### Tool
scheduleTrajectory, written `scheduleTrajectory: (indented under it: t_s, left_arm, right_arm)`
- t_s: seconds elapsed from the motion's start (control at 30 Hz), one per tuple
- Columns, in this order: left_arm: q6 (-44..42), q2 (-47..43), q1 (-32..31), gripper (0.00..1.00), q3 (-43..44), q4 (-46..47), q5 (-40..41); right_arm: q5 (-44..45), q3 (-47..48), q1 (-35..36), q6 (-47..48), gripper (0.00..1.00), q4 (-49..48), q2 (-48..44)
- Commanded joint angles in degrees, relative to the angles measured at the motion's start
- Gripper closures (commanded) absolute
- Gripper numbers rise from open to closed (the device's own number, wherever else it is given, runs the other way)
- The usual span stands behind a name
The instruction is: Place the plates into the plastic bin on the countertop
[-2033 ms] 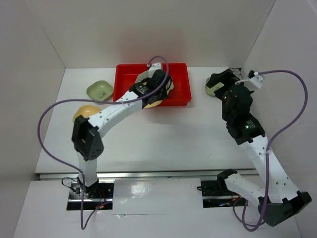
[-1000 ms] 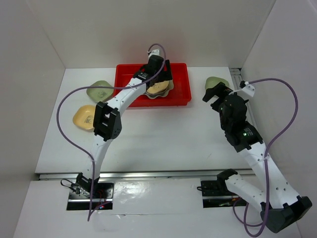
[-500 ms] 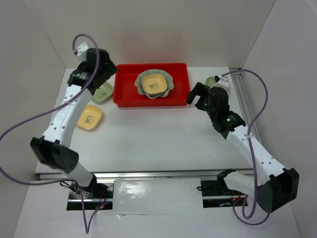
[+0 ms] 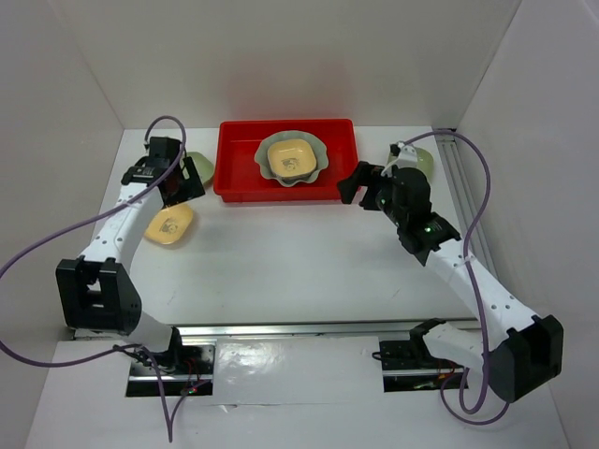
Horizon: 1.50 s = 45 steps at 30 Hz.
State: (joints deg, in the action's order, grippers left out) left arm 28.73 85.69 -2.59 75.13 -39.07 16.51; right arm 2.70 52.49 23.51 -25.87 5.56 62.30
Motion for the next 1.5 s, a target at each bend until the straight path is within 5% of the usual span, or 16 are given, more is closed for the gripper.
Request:
scheduleTrajectory:
  t_s: [0.0, 0.2, 0.57, 0.67, 0.73, 0.83, 0.93, 1.27, 1.47]
  left_arm:
    - [-6.8, 1.5, 1.4, 0.00, 0.5, 4.3, -2.8]
    - [-8.3, 7.9, 3.2, 0.00, -5.0, 12.1, -3.2]
    - [-5.4, 18.8, 6.5, 0.11, -4.6, 11.8, -3.8]
    - [-4.1, 19.4, 8.0, 0.34, -4.0, 11.2, -5.7]
    - [-3.3, 19.4, 8.0, 0.72, -4.6, 10.7, -4.9]
    - [-4.4, 21.8, 8.0, 0.79, -5.2, 10.7, -4.1]
    - [-3.7, 23.8, 8.0, 1.00, -3.8, 7.7, -2.9]
    - [2.6, 18.0, 8.6, 1.00, 7.4, -5.5, 8.0]
    - [1.5, 9.8, 4.9, 1.00, 18.8, -8.6, -1.8]
  right_arm:
    - [-2.3, -0.6, 0.4, 1.3, 0.00, -4.4, -1.4]
    - [-4.0, -2.4, -0.1, 1.9, 0.00, -4.4, -4.0]
    - [-3.2, -2.4, -0.7, 2.4, 0.00, -3.3, -5.8]
    - [-3.2, -2.4, -0.7, 2.4, 0.00, -3.9, -6.4]
    - [-3.2, -1.9, -0.7, 2.4, 0.00, -3.9, -6.4]
    - [-3.2, -1.3, -0.7, 2.4, 0.00, -3.3, -5.9]
    - [-3.2, -1.3, -0.7, 2.4, 0.00, -2.7, -6.4]
    - [-0.3, 1.0, -0.7, 2.4, 0.00, 0.1, -7.5]
    - [3.0, -0.1, -4.0, 0.6, 0.00, 0.8, -3.4]
